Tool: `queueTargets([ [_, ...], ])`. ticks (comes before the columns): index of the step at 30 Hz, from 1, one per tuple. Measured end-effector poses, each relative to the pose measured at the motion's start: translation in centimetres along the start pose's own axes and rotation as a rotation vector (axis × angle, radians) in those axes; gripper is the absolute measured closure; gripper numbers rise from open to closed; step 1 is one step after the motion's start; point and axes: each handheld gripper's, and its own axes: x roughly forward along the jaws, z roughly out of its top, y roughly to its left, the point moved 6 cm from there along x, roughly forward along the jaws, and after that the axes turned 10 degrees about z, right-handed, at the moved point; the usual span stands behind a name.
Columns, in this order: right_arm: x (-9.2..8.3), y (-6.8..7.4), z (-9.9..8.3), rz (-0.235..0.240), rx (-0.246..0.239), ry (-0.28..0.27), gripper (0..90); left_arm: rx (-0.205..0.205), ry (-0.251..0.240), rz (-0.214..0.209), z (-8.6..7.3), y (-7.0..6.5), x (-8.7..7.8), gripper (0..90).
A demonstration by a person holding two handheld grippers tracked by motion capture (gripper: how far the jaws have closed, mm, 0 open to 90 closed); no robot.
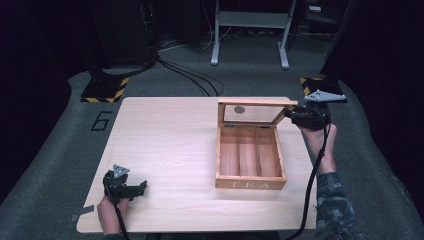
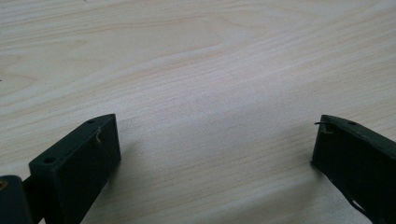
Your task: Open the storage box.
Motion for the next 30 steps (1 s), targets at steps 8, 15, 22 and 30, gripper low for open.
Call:
queueTargets([
  [8, 0.0, 0.02, -0.01, 0.0, 0.001, -0.001, 61.8, 0.0, 0.0, 0.0, 0.0, 0.0, 0.0, 0.8],
  [15, -0.03, 0.1, -0.06, -0.001, 0.003, 0.0, 61.8, -0.001, -0.001, -0.001, 0.0, -0.01, 0.0, 0.8],
  [22, -0.17, 0.26, -0.3, 0.0, 0.002, -0.001, 61.6, -0.002, -0.001, -0.001, 0.0, -0.03, 0.0, 0.8],
  [30, -0.47, 0.66, -0.88, 0.004, 0.001, -0.006, 61.1, -0.001, 0.0, -0.002, 0.0, -0.02, -0.01, 0.8],
])
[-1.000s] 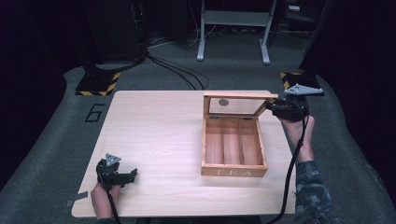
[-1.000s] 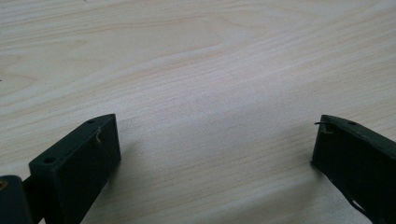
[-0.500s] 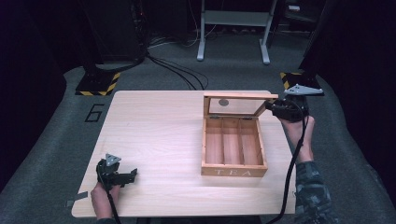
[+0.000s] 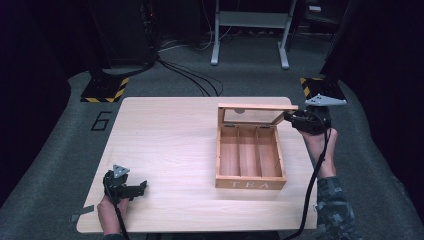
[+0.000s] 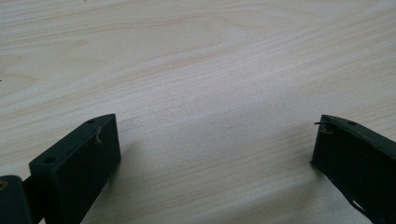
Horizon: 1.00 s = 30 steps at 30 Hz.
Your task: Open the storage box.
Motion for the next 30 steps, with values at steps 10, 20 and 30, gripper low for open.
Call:
queueTargets([
  [10, -0.5, 0.8, -1.3, 0.01, 0.009, -0.011, 60.2, 0.001, 0.0, 0.001, 0.0, 0.0, 0.0, 0.8],
  [20, -0.9, 1.5, -2.6, 0.01, 0.01, -0.026, 59.4, 0.0, -0.001, 0.001, 0.0, 0.0, 0.0, 0.8],
  [30, -1.2, 2.4, -4.3, 0.009, 0.024, -0.041, 58.4, 0.002, 0.0, 0.002, 0.0, 0.0, 0.0, 0.8],
])
